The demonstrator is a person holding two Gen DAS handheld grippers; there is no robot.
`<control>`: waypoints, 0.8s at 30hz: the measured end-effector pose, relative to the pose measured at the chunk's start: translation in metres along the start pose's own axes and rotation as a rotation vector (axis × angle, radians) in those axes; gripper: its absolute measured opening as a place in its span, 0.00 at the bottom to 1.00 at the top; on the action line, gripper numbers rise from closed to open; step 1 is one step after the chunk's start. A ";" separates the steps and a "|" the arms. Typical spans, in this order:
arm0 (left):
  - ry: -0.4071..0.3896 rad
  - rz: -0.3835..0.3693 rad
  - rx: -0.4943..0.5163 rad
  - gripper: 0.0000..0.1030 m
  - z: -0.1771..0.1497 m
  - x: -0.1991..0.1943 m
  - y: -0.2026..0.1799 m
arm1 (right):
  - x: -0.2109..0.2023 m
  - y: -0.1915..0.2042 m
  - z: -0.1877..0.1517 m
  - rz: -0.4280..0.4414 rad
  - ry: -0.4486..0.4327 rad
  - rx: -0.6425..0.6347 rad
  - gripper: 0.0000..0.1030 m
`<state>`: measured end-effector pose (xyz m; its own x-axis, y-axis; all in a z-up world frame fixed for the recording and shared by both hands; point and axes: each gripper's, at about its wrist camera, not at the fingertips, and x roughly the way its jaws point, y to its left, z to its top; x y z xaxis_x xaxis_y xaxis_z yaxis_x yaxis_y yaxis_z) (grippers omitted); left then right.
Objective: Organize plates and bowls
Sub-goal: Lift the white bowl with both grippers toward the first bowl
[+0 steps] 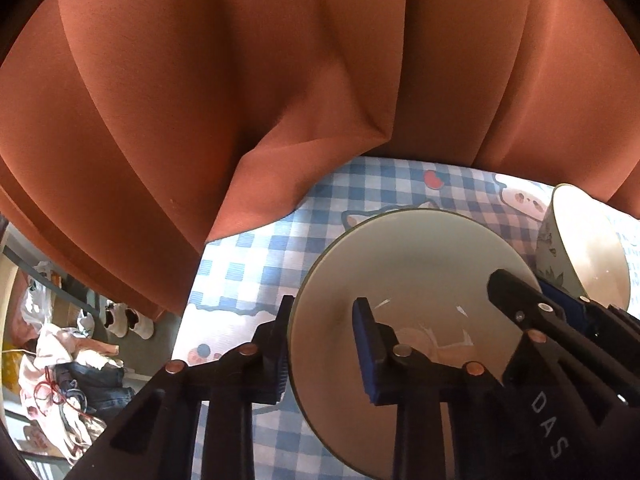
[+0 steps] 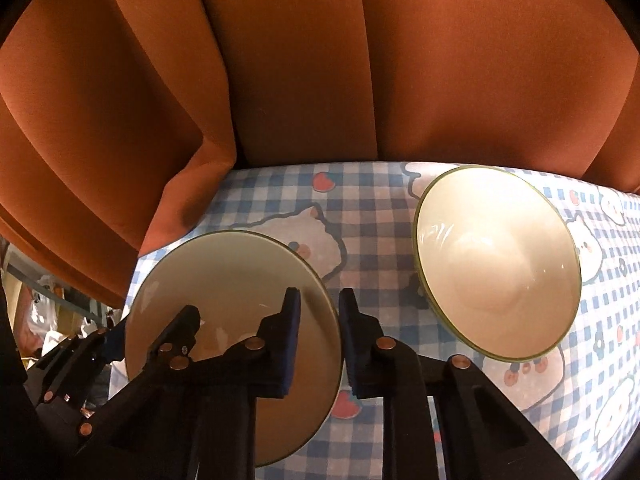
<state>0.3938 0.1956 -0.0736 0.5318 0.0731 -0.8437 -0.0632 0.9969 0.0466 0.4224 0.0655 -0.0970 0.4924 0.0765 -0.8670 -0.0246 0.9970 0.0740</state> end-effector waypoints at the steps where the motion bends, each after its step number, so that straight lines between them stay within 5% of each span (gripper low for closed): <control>1: 0.001 0.004 -0.001 0.25 0.001 0.000 0.000 | 0.000 0.000 0.000 -0.001 0.001 0.000 0.20; 24: -0.025 -0.041 0.012 0.20 -0.017 -0.057 -0.005 | -0.059 -0.004 -0.017 -0.026 -0.019 0.032 0.20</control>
<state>0.3499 0.1857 -0.0348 0.5546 0.0330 -0.8315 -0.0307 0.9993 0.0192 0.3786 0.0570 -0.0544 0.5090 0.0498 -0.8593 0.0163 0.9976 0.0675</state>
